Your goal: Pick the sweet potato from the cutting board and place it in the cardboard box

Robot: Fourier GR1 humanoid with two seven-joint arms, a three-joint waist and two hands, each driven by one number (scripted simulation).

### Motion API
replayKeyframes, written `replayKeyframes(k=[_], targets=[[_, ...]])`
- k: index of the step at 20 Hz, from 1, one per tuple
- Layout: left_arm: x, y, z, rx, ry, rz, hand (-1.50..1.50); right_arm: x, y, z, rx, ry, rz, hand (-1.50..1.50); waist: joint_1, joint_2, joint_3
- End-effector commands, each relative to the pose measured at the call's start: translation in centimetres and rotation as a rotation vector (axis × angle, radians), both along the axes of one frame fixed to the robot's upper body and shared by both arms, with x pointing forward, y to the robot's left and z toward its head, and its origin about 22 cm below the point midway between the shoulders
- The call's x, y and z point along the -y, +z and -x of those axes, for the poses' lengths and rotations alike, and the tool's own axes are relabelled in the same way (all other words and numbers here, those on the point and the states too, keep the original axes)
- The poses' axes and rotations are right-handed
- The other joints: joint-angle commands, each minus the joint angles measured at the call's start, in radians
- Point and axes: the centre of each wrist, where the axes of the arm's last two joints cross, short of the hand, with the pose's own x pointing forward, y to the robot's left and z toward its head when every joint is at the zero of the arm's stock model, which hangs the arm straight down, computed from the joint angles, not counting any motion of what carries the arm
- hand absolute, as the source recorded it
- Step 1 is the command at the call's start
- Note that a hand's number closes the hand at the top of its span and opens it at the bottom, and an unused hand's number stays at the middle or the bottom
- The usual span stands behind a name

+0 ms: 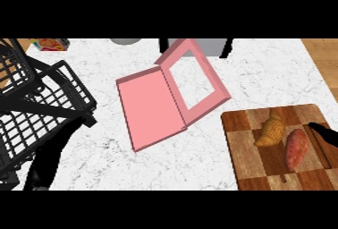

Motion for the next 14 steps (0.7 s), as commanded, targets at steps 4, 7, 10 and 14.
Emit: replayKeyframes(k=[4,7,10,14], targets=[[2.2,2.1,-2.4,0.114,-0.009,-0.023,0.00,3.6,3.7,2.0,-0.435,0.132,0.207,-1.50,0.000,-0.005,0.002],[0.7,2.1,-1.2,0.113,-0.022,-0.036,0.00,3.9,3.4,4.0,-0.682,0.217,0.247,-1.50,0.007,-0.009,0.001],[1.3,2.7,-2.5,0.111,-0.028,-0.011,0.00,2.9,5.6,2.7,-0.839,0.285,0.267,-1.50,0.012,-0.005,0.001],[0.7,2.0,-1.7,0.119,-0.017,-0.034,0.00,-0.4,7.2,2.2,-0.942,0.369,0.214,-1.50,0.013,-0.007,0.002]])
